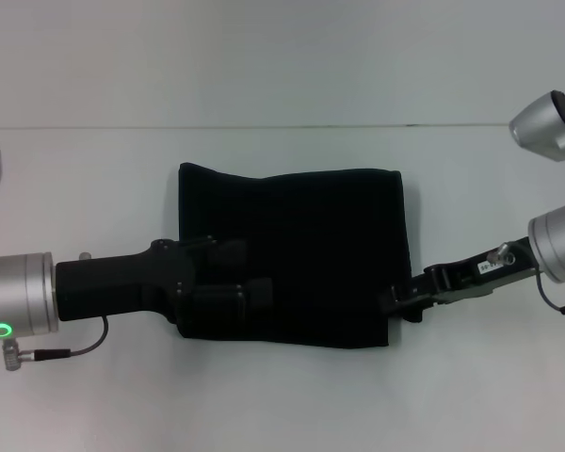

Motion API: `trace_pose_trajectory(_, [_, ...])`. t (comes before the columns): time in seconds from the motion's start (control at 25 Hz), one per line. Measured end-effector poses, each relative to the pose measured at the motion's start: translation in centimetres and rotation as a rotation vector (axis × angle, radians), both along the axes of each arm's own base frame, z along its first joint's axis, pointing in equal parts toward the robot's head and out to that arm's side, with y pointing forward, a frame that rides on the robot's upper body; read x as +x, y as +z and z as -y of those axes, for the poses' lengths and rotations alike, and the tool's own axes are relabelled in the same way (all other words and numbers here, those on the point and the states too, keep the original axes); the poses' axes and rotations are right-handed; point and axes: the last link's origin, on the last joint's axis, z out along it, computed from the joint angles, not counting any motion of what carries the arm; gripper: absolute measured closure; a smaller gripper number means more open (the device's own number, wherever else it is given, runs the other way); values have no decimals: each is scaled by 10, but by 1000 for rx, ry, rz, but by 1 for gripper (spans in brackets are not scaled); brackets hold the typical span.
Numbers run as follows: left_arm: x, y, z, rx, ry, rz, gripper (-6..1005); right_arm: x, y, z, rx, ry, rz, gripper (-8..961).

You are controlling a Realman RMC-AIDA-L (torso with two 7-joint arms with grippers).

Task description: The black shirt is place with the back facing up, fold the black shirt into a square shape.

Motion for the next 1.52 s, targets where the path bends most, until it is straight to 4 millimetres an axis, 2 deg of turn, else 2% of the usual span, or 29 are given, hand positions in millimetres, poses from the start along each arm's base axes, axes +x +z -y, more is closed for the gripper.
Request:
trace_pose_trajectory(0.16, [0, 1, -1, 5, 2, -4, 122, -1, -6, 3, -7, -2, -9, 162])
trace_pose_trajectory(0.36, [-2, 4, -3, 17, 9, -3, 122, 1, -7, 6, -4, -10, -21, 403])
trace_pose_trajectory(0.68, [-1, 5, -4, 17, 8, -1, 122, 7, 1, 2, 22, -26, -11, 650])
trace_pose_trajectory(0.88, [0, 6, -5, 12, 9, 0, 122, 10, 10, 0, 31, -27, -1, 872])
trace_pose_trajectory(1.16, [1, 7, -9, 10, 32, -2, 123, 21, 29, -4, 62, -47, 25, 671])
trace_pose_trajectory(1.28, [-2, 9, -12, 17, 57, -6, 123, 26, 45, -8, 112, -44, 28, 522])
trace_pose_trajectory(1.52, [-4, 7, -18, 29, 86, -35, 123, 26, 60, -16, 218, -12, -26, 233])
